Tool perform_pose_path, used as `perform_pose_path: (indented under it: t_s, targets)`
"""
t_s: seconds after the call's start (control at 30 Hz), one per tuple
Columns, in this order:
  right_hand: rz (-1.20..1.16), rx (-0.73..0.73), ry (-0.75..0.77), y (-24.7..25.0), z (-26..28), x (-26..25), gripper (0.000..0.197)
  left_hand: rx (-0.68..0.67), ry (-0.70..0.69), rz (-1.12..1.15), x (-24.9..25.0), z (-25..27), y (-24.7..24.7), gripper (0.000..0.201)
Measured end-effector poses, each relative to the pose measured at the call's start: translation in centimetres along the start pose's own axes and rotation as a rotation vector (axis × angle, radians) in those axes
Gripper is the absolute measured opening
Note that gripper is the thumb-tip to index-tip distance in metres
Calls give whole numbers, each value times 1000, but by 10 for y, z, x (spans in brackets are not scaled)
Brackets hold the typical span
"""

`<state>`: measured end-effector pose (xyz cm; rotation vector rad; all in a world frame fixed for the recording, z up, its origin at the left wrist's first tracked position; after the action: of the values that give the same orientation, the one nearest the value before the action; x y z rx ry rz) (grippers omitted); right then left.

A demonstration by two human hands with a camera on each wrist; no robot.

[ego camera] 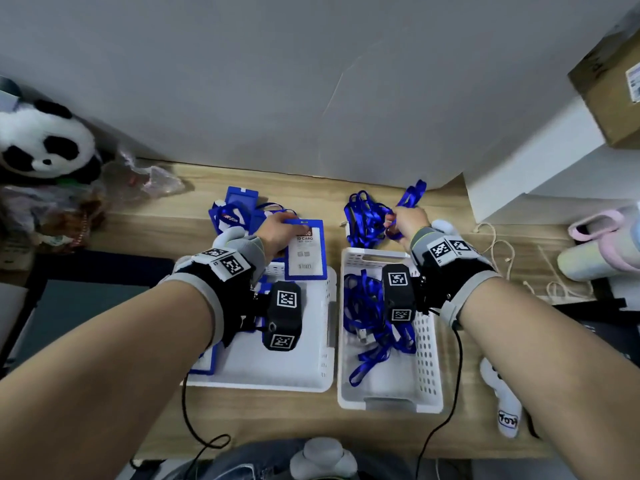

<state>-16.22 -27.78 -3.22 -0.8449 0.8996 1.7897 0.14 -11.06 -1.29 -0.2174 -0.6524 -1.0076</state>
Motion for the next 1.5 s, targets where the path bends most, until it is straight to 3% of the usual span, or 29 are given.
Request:
perform_pose_path:
  t_s: [0.1,0.17,0.23,0.43,0.5,0.57,0.63,0.73,0.83,1.0,1.17,1.27,1.33,1.5]
  targets:
    - [144,-72,-72,6,-12,10,27,4,21,-28,-1,-12,-7,29]
    - [123,-85,-121,6,-16,15,19,-3,37,-36,-3,-18,-11,19]
    - [139,-106,-158,3,-20,18,19,-13,50,-47,-6,-23,-14,19]
    - [323,-130,-77,5,-22,18,20,-35,74,-52,-6,-27,-23,31]
    - [249,-132,-57,6,-22,18,32,-59,87,-29,-5,-25,-26,37]
    - [55,-163,-58,9,-11,17,27,-81,92,-25,-7,-21,-28,36]
    - [40,-289,-67,12,9,15,16,-102,83,-34,-10,-16,-30,32]
    - [180,-556,-109,13,35,25,18,-136,68,-67,-16,-11,-31,20]
    - [400,-694,-162,13,49,48,21,-156,51,-108,-22,-5,-32,9]
    - [692,-655,-340,25,65,87,20,-148,35,-192,-34,6,-27,9]
    - [608,-527,-443,41,72,102,23,-127,61,-268,-47,15,-21,11]
    - [635,-640,-463,37,84,107,21,-116,87,-313,-54,18,-21,27]
    - [708,-692,-462,31,90,111,18,-131,92,-330,-56,22,-23,16]
    - [962,-606,-321,27,90,125,12,-148,92,-376,-63,28,-24,22]
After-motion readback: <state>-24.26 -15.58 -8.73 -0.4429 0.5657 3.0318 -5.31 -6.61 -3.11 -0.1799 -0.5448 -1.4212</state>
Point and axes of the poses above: each hand's wrist, its own z-axis away from the middle knuckle, its own y-axis out of the back of the hand, x = y × z, the point moved 3 cm from there along -z, towards the middle knuckle, and after that the axes turned 9 degrees about y, right-handed, at the moved point
